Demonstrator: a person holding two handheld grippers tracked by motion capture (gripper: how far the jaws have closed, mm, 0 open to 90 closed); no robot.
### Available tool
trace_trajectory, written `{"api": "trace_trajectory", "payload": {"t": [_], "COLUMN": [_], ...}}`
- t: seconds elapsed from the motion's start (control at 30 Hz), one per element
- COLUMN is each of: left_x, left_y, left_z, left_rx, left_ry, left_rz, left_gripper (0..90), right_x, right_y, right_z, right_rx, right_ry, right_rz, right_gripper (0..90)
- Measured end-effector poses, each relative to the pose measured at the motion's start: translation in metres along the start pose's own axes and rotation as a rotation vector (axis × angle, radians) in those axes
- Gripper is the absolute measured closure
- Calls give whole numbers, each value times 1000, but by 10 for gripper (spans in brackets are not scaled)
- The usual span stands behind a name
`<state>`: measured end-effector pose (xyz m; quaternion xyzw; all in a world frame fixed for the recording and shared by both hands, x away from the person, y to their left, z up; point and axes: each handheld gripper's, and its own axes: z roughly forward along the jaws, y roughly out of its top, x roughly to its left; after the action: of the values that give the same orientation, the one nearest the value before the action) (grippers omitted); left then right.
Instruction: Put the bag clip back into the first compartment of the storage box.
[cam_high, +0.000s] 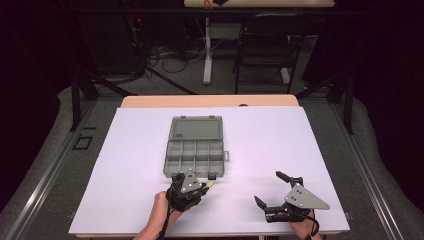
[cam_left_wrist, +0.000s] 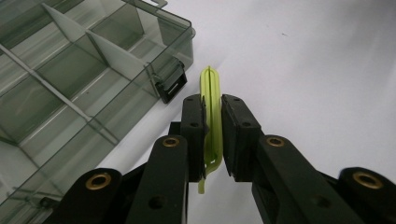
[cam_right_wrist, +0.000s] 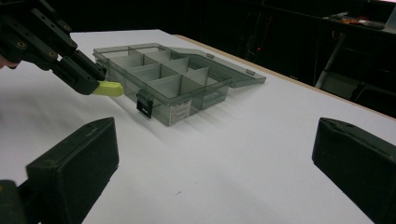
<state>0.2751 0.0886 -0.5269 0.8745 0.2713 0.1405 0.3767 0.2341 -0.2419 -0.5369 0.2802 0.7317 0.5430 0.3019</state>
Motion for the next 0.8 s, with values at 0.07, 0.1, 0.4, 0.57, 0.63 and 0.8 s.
{"api": "trace_trajectory", "payload": {"t": [0.07,0.1,0.4,0.57,0.63,0.8], "left_x": [3,3,13,17,18,20], "left_y": [0,0,0,-2,-2,-2], "left_z": [-3,-3,-7,-9,-10,-12], "left_rx": [-6,-6,-12,-14,-15,-17], "left_ry": [10,10,31,34,34,41], "left_rz": [-3,-3,-21,-29,-35,-32], "left_gripper": [796,795,796,796,795,796], "right_x": [0,0,0,0,0,-1], "right_y": [0,0,0,0,0,0], "right_z": [0,0,-1,-1,-1,0], "right_rx": [-1,-4,-1,-1,-1,1], "right_ry": [-2,-2,-4,-5,-7,-6], "right_rz": [-1,-1,-4,-4,-3,-2], "right_gripper": [3,4,4,4,4,4]}}
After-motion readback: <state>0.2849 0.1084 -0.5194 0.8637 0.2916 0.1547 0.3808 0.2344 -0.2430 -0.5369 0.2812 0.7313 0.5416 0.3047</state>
